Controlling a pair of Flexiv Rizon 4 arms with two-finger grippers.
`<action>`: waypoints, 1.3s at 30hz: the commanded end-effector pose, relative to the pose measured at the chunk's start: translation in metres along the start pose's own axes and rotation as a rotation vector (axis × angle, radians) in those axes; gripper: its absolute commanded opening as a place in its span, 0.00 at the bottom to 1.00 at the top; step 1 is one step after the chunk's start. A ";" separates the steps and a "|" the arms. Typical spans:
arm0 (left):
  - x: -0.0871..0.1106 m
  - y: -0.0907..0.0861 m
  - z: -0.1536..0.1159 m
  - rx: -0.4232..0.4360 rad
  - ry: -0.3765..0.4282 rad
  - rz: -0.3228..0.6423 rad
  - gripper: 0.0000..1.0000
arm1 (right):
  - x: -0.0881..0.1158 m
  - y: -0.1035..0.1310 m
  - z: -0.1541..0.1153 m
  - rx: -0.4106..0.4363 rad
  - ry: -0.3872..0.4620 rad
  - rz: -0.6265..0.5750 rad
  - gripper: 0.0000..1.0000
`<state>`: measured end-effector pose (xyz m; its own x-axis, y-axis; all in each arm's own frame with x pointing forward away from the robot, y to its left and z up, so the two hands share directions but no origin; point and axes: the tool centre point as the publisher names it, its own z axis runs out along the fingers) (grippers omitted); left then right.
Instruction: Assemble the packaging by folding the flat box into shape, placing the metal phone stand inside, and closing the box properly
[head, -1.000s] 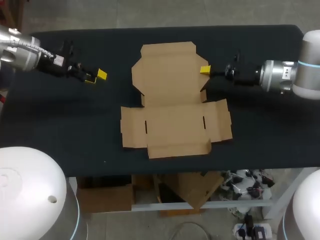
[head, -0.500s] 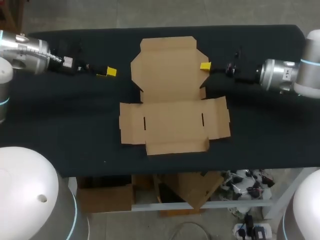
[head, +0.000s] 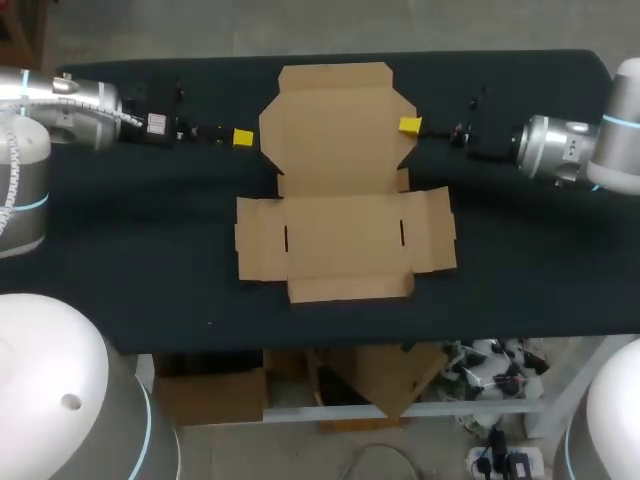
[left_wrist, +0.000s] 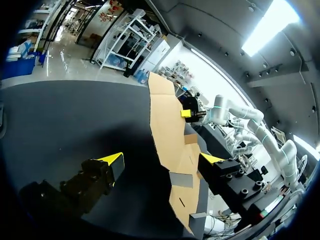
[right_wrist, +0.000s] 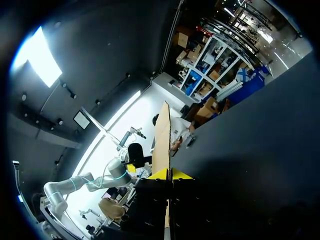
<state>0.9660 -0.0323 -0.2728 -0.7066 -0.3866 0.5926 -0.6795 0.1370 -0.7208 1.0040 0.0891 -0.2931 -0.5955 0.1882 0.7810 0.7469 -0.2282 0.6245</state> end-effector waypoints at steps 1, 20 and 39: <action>-0.005 -0.002 0.005 0.005 0.018 0.012 1.00 | -0.002 0.002 0.002 -0.003 0.017 -0.006 0.00; -0.002 -0.017 0.027 0.063 0.033 0.079 0.98 | 0.007 0.013 0.012 -0.009 0.046 -0.050 0.00; 0.009 -0.028 0.062 0.095 0.077 0.127 0.72 | 0.010 0.019 0.018 -0.019 0.083 -0.073 0.00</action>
<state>0.9876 -0.0935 -0.2675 -0.8001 -0.3046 0.5168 -0.5650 0.0929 -0.8199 1.0145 0.1043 -0.2709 -0.6676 0.1370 0.7318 0.6964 -0.2327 0.6788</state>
